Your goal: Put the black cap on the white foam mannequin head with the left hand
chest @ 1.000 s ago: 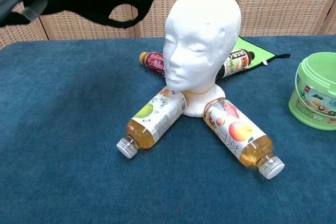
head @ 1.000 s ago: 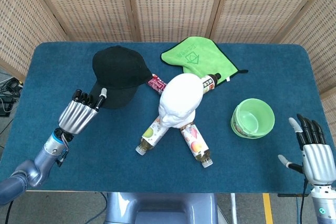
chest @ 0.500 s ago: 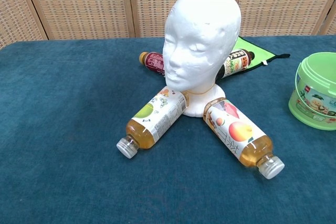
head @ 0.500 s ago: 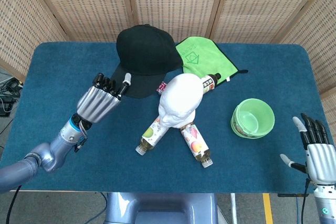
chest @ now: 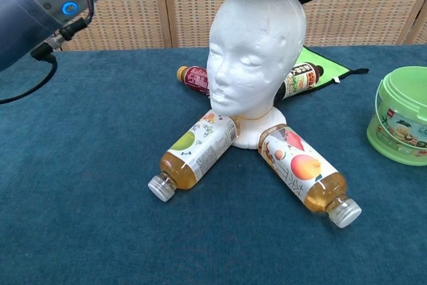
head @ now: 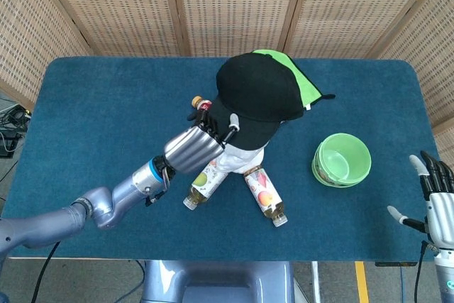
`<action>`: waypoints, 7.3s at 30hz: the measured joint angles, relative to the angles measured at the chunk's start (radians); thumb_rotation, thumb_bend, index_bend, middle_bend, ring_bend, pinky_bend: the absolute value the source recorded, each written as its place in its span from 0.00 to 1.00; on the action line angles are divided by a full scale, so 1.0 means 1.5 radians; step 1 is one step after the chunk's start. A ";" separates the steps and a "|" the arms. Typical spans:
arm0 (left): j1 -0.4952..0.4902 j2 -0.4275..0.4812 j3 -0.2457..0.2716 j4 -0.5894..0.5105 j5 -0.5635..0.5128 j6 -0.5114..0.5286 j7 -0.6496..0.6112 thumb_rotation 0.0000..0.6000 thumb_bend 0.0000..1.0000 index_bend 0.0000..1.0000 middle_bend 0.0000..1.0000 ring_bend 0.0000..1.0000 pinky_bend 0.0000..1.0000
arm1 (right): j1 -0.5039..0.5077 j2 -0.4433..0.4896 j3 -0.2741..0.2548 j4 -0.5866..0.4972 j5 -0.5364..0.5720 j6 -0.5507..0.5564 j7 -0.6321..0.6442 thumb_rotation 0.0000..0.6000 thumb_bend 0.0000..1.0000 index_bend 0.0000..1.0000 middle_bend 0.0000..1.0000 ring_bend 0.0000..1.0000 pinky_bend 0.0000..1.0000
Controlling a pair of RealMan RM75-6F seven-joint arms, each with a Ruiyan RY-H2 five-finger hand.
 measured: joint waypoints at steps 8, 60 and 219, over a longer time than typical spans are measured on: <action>-0.007 -0.028 0.024 -0.025 0.006 -0.033 0.046 1.00 0.68 0.91 0.91 0.87 0.72 | -0.006 0.008 0.004 0.000 0.003 0.008 0.018 1.00 0.06 0.05 0.00 0.00 0.00; 0.032 0.023 0.077 0.016 0.083 -0.003 -0.035 1.00 0.38 0.89 0.91 0.85 0.68 | -0.008 0.003 0.001 -0.002 -0.009 0.011 -0.001 1.00 0.06 0.05 0.00 0.00 0.00; 0.251 0.075 0.074 -0.364 -0.248 0.033 0.069 1.00 0.00 0.00 0.00 0.00 0.00 | -0.009 -0.008 -0.001 0.004 -0.021 0.019 -0.027 1.00 0.06 0.02 0.00 0.00 0.00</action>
